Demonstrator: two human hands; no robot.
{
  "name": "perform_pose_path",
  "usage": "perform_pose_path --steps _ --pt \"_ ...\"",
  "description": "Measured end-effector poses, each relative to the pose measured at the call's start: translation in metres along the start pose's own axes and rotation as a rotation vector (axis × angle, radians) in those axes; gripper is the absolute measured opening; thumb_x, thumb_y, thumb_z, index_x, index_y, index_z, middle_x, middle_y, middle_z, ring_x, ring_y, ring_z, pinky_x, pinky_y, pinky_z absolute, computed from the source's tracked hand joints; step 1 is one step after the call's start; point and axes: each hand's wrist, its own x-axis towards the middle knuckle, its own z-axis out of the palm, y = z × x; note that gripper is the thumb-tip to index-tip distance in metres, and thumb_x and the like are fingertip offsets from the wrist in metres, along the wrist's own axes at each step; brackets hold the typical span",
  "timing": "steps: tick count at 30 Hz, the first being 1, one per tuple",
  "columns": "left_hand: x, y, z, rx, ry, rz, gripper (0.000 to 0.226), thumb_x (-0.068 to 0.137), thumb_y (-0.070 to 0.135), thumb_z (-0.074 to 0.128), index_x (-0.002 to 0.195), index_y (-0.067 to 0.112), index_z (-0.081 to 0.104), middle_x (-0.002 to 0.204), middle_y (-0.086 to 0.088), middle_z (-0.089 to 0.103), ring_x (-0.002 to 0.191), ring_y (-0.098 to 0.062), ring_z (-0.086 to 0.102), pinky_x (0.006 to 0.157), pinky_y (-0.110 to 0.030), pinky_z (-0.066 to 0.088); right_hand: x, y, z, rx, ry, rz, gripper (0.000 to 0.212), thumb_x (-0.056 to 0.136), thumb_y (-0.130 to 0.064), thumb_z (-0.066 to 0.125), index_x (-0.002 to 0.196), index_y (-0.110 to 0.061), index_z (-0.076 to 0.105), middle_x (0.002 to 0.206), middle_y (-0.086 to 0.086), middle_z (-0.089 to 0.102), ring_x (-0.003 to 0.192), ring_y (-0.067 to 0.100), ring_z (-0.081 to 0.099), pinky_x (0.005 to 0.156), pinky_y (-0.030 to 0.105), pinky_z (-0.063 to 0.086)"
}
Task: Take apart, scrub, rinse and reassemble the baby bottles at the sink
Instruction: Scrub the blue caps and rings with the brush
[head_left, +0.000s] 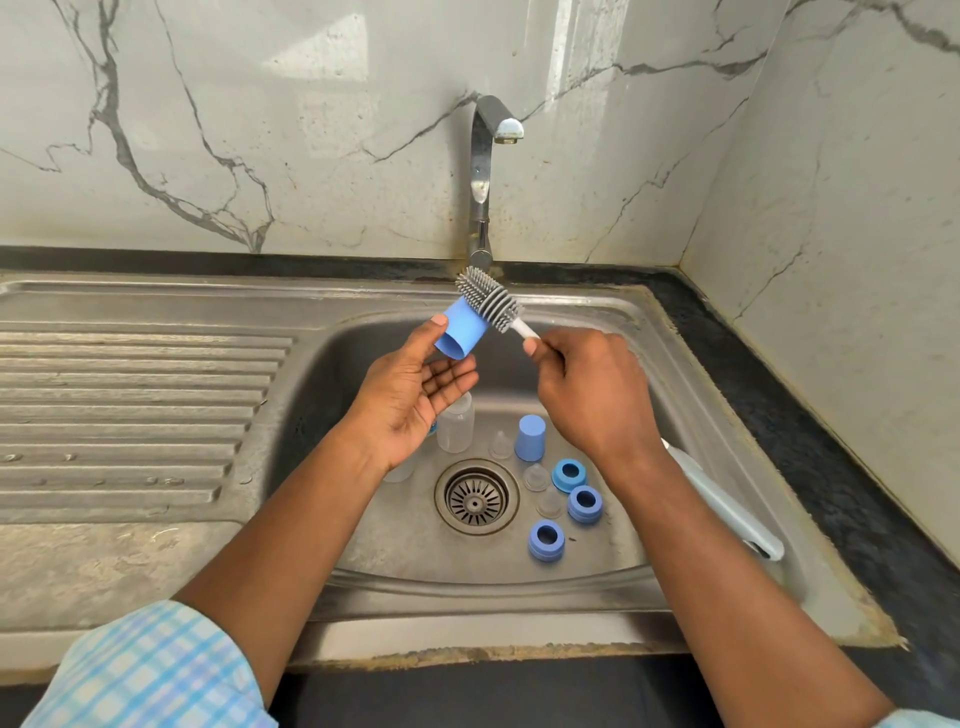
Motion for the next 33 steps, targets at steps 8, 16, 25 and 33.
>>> perform_pose_path --steps 8,16,25,33 --pt "-0.001 0.001 0.000 -0.027 -0.020 -0.048 0.038 0.095 0.036 0.061 0.116 0.003 0.061 0.079 -0.010 0.069 0.066 -0.010 0.071 0.058 -0.023 0.057 0.007 0.004 0.000 -0.027 0.040 0.023 0.036 0.099 -0.038 0.050 0.068 -0.021 0.051 0.056 -0.003 0.046 0.058 0.030 0.050 0.054 0.031 0.031" --pt "0.001 0.004 -0.005 -0.098 -0.010 -0.063 0.042 0.098 0.038 0.057 0.116 0.001 0.062 0.073 -0.007 0.070 0.063 -0.009 0.069 0.058 -0.021 0.057 0.000 -0.006 0.002 -0.052 -0.042 -0.099 0.029 0.100 -0.038 0.051 0.076 -0.024 0.061 0.056 -0.007 0.046 0.054 0.020 0.048 0.052 0.029 0.029" --pt "-0.001 -0.003 0.001 -0.103 -0.062 -0.092 0.047 0.100 0.038 0.051 0.123 -0.002 0.061 0.093 -0.014 0.063 0.080 -0.018 0.068 0.064 -0.029 0.060 0.004 0.006 -0.004 0.020 0.042 0.040 0.046 0.099 -0.035 0.053 0.057 -0.027 0.036 0.051 -0.005 0.041 0.049 0.021 0.039 0.049 0.029 0.022" --pt "-0.002 -0.003 0.001 -0.107 -0.085 -0.078 0.028 0.100 0.026 0.055 0.119 0.007 0.060 0.091 -0.018 0.070 0.084 -0.023 0.072 0.070 -0.032 0.061 0.002 0.005 -0.004 0.029 -0.032 0.033 0.038 0.099 -0.035 0.054 0.065 -0.019 0.053 0.051 -0.005 0.043 0.047 0.016 0.038 0.048 0.028 0.021"
